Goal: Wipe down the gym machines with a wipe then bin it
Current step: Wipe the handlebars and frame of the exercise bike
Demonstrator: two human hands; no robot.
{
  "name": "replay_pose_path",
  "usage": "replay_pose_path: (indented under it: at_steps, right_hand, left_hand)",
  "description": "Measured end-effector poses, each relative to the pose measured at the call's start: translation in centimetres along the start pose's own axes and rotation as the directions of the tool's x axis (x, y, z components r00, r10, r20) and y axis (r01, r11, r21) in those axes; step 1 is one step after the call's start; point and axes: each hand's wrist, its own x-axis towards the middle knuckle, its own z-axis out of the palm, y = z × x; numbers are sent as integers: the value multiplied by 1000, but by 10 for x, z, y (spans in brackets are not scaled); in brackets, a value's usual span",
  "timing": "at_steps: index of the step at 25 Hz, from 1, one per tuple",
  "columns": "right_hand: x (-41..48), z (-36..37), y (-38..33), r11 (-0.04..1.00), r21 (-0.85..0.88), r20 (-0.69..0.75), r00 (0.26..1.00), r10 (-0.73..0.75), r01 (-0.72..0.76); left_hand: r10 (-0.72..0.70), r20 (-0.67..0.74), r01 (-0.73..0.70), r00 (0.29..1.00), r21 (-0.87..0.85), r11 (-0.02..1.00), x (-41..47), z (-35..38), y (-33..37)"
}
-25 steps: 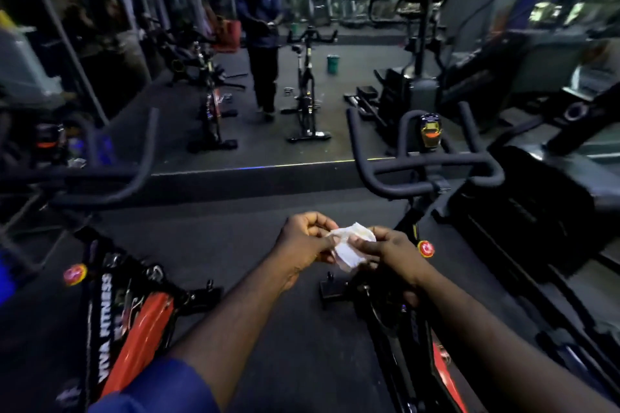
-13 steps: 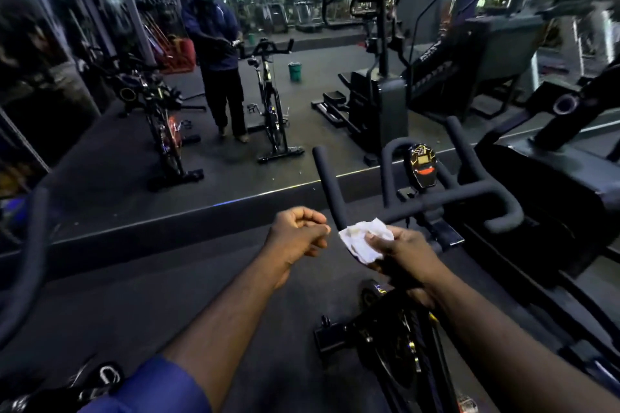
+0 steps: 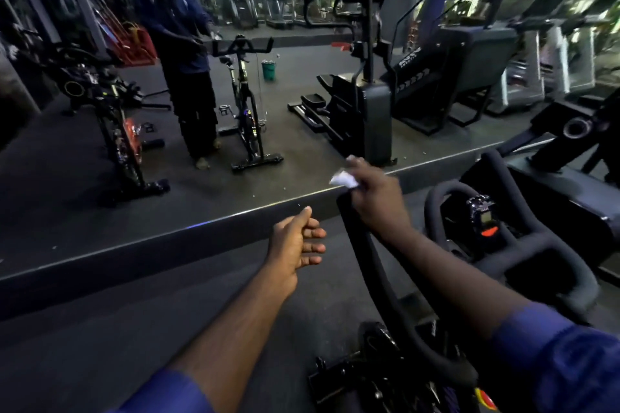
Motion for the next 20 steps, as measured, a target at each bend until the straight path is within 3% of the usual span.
replay_pose_path:
  at_steps: [2, 4, 6, 10, 12, 14, 16, 18, 20]
  right_hand:
    - [-9, 20, 10, 988, -143, 176, 984, -34, 60]
    - [-14, 27, 13, 984, -139, 163, 983, -88, 111]
    - [-2, 28, 10, 989, -134, 172, 984, -39, 62]
    - [23, 29, 9, 975, 88, 409, 900, 151, -204]
    - [20, 25, 12, 886, 194, 377, 866, 328, -420]
    - [6, 21, 27, 816, 260, 371, 834, 409, -516]
    - [-13, 15, 37, 872, 166, 232, 878, 419, -460]
    - [-41, 10, 36, 966, 100, 79, 970, 231, -238]
    - [-74, 13, 34, 984, 150, 97, 992, 86, -100]
  left_hand:
    - [-32, 22, 32, 999, -16, 999, 25, -9, 7]
    - [-41, 55, 42, 998, -7, 999, 49, -11, 14]
    - [-72, 56, 71, 996, 19, 997, 66, -9, 18]
    - [-96, 102, 96, 990, 9, 995, 83, 4, 25]
    - [-92, 112, 95, 989, -15, 995, 88, 7, 31]
    - [-84, 112, 87, 990, -23, 996, 92, 9, 36]
    - [-77, 116, 78, 990, -2, 997, 99, 14, 38]
    - [-65, 119, 65, 991, 5, 998, 102, 19, 39]
    - [-71, 141, 68, 987, 27, 997, 103, 27, 36]
